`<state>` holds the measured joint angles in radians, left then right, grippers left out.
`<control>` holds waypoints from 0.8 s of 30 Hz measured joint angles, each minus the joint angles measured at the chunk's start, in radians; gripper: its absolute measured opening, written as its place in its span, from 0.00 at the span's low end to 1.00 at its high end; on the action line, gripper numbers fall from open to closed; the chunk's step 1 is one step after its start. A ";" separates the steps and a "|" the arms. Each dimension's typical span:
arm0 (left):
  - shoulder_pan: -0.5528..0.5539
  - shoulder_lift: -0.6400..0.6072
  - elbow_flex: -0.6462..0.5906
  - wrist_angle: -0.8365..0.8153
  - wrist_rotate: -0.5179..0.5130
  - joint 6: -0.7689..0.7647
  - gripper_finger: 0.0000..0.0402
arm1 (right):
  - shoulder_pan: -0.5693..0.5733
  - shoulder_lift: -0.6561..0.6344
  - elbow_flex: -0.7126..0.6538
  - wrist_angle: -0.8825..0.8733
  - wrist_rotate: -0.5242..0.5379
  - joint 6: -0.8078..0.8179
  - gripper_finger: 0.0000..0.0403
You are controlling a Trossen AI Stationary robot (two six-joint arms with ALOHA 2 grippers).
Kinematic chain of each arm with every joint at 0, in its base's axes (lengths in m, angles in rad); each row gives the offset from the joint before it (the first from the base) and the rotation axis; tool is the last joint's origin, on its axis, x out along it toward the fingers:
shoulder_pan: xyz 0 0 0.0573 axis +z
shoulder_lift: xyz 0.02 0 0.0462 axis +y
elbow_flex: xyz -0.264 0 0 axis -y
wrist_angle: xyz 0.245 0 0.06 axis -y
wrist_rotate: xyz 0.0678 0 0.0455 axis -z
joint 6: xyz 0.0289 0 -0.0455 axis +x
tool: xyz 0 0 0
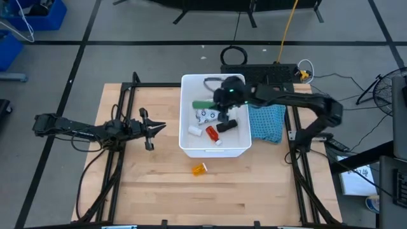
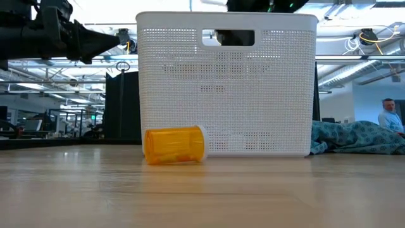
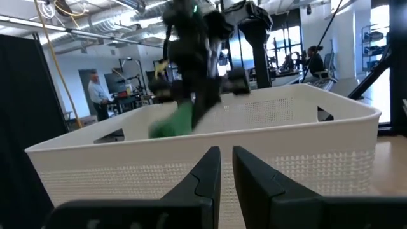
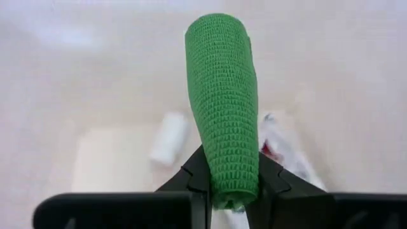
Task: Pick & place medical supplies in basket/bin
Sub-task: Put the green bandage into the white bin
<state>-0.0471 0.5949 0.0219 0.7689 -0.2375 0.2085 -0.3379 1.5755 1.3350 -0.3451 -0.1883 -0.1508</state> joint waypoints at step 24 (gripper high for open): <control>0.000 0.000 0.000 -0.030 0.002 -0.162 0.12 | -0.009 0.147 -0.004 -0.067 0.057 -0.131 0.25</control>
<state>-0.0471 0.5952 0.0219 0.7390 -0.2359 0.0465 -0.3466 1.7229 1.3312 -0.4117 -0.1313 -0.2821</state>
